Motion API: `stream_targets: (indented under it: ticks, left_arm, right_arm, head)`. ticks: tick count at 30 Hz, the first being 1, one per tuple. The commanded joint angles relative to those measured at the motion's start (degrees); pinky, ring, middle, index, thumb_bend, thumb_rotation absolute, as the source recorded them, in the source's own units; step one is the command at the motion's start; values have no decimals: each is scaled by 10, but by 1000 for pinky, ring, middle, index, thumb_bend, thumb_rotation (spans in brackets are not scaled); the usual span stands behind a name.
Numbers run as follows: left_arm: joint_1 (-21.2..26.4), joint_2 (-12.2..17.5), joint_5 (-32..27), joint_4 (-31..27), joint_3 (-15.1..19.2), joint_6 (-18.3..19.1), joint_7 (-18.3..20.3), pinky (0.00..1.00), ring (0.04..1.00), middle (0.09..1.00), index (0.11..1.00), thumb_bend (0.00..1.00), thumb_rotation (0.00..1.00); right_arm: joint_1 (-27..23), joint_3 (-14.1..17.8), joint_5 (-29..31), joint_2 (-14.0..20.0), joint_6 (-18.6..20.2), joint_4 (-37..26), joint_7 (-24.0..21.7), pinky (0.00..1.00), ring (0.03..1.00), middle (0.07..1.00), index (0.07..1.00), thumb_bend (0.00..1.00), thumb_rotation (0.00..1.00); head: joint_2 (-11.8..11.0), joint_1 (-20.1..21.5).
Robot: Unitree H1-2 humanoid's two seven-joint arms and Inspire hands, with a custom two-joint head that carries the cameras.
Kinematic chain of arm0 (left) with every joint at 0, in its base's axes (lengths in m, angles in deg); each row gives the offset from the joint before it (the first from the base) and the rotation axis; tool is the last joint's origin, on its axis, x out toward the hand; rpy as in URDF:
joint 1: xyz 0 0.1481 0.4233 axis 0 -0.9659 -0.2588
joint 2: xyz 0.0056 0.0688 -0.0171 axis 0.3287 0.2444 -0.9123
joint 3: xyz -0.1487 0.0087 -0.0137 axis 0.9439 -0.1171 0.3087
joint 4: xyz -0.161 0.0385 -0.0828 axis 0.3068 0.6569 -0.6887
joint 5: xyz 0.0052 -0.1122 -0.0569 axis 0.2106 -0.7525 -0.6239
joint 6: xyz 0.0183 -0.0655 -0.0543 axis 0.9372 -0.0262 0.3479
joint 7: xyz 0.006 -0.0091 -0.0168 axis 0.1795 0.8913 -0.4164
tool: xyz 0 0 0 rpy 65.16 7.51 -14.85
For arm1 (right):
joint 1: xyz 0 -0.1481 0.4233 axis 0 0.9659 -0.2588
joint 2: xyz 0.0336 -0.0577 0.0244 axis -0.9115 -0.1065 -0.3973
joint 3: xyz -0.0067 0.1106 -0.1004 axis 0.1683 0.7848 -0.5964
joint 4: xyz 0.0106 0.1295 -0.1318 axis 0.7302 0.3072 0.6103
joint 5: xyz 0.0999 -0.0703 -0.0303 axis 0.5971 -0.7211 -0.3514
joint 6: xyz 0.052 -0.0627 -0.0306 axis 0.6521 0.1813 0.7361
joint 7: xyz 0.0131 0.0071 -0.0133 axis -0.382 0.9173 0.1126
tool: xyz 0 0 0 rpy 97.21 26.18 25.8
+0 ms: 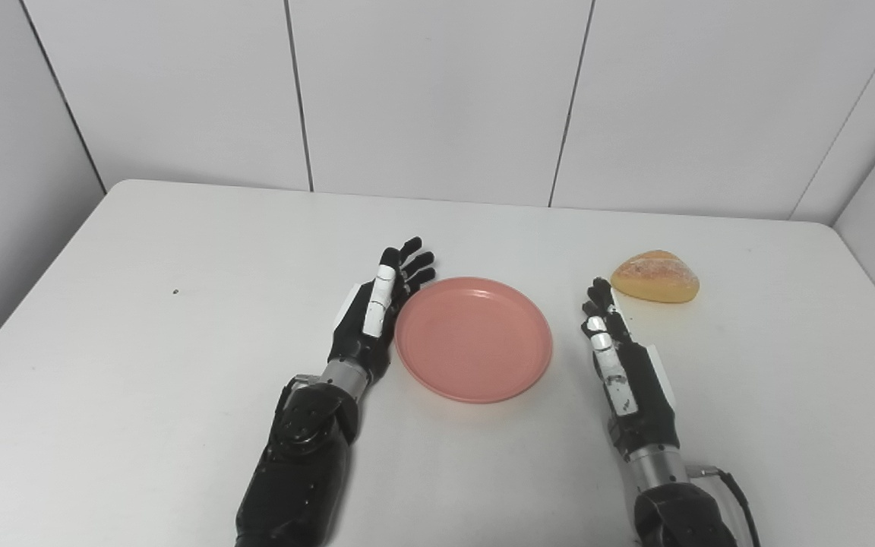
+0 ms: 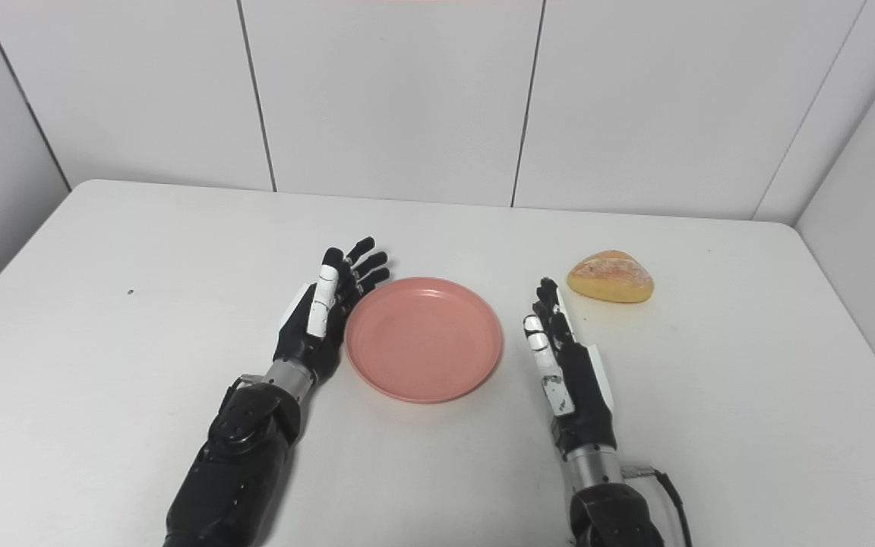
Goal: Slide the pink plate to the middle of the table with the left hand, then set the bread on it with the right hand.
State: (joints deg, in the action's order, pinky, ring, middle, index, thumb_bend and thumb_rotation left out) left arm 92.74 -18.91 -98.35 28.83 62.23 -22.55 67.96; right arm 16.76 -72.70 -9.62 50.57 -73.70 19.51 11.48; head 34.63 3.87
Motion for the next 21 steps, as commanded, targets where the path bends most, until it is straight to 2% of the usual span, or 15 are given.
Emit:
stream_targets:
  ticks: [1, 7, 15, 18, 21]
  left_arm:
    - [-1, -7, -5, 4, 3, 8, 0, 1000, 900, 911, 910, 788, 1000]
    - [1, -11, 9, 16, 6, -13, -12, 985, 896, 909, 912, 798, 1000]
    - [5, -16, 0, 27, 17, -29, -18, 932, 881, 893, 895, 775, 1000]
    - [7, -18, 2, 31, 19, -35, -19, 932, 885, 898, 892, 773, 1000]
    - [9, -18, 3, 35, 20, -37, -20, 930, 886, 898, 891, 771, 1000]
  right_arm:
    - [1, 4, 5, -1, -24, -4, 1, 1000, 1000, 1000, 994, 642, 875]
    - [-3, 11, -5, -2, -35, -16, 17, 1000, 972, 970, 970, 622, 862]
    - [-9, 10, -32, 18, -56, -50, 22, 1000, 972, 966, 966, 639, 852]
    - [-14, 11, -44, 28, -61, -69, 24, 999, 969, 960, 951, 642, 807]
    - [-18, 13, -75, 39, -62, -87, 35, 945, 966, 957, 941, 666, 769]
  head:
    - [-1, -1]
    - [1, 2]
    - [4, 7]
    - [4, 9]
    - [4, 10]
